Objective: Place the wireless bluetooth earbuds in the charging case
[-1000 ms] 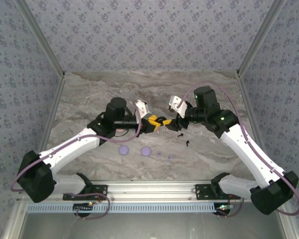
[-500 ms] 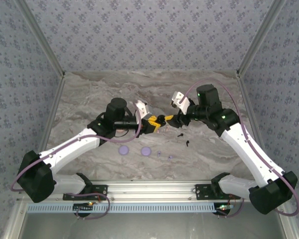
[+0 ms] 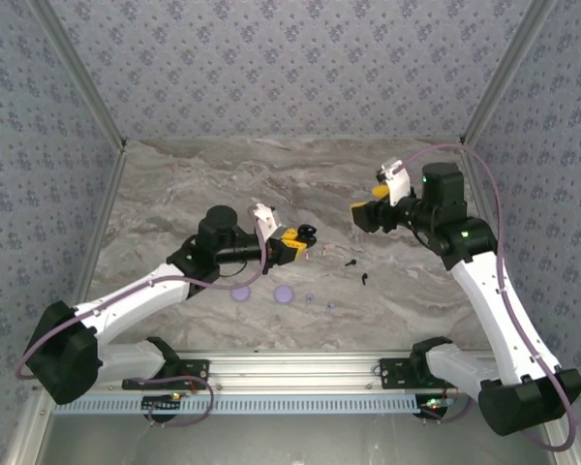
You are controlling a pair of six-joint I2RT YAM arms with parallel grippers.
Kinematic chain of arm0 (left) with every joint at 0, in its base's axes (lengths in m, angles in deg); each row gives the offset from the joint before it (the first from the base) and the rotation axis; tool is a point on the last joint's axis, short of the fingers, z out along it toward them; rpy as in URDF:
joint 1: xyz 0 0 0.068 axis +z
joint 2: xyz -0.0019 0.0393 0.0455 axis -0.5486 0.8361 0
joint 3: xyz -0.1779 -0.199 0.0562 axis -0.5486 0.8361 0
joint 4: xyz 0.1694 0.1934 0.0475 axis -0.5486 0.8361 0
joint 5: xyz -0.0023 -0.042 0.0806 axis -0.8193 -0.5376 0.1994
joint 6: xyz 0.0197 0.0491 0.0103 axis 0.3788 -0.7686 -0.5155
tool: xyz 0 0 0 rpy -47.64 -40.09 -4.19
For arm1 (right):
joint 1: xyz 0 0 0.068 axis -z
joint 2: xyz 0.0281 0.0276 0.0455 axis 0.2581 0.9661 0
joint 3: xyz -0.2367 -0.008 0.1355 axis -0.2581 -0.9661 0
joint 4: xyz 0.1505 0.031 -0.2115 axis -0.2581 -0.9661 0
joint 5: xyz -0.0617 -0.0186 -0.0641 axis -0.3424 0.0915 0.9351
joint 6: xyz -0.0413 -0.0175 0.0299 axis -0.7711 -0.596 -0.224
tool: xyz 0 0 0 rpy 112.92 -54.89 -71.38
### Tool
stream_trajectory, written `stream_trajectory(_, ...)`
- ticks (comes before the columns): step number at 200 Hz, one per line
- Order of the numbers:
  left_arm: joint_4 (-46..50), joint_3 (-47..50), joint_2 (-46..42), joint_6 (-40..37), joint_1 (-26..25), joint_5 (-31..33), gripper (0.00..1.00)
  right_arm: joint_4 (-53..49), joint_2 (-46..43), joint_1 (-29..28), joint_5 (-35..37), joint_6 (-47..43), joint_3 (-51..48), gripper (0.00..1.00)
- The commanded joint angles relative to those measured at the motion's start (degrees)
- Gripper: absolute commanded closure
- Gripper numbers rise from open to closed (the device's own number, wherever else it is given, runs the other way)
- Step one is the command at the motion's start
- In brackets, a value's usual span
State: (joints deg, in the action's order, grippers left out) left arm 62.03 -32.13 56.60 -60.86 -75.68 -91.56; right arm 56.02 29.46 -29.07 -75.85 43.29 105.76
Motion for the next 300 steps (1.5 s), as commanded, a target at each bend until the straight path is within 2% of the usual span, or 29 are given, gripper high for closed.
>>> stream_trajectory(1, -13.69, 2.1, -0.83, 7.2, -0.3, 2.91, 1.0, -7.84, 3.01, 1.1, 5.18, 13.38, -4.18, 0.32)
stream_trajectory(28, -19.38, 3.99, -0.28, 10.85, -0.29, 4.47, 1.0, -8.13, 5.65, 1.01, 10.71, 19.31, -11.82, 0.36)
stream_trajectory(59, -17.51, 2.99, -0.24, 10.57, -0.38, 4.02, 1.0, -7.74, 9.45, 0.84, 14.0, 22.29, -17.18, 0.39)
stream_trajectory(87, -15.94, 2.15, -0.15, 9.61, -0.38, 3.89, 1.0, -5.86, 13.92, 0.19, 14.35, 23.06, -18.99, 0.46)
stream_trajectory(139, -14.91, 1.72, -0.12, 9.09, -0.56, 4.03, 1.0, -3.23, 22.38, -3.14, 14.0, 24.01, -18.18, 0.51)
stream_trajectory(235, -13.24, 1.8, -1.08, 8.26, -0.74, 4.47, 1.0, -2.24, 29.57, -4.97, 18.25, 24.16, -16.65, 0.57)
stream_trajectory(271, -13.1, 1.88, -1.21, 8.16, -0.78, 4.72, 1.0, -2.23, 31.23, -5.9, 19.16, 23.9, -15.84, 0.63)
stream_trajectory(300, -12.97, 2.07, -1.3, 7.99, -0.83, 4.96, 1.0, -0.49, 31.43, -6.19, 18.89, 23.67, -15.92, 0.75)
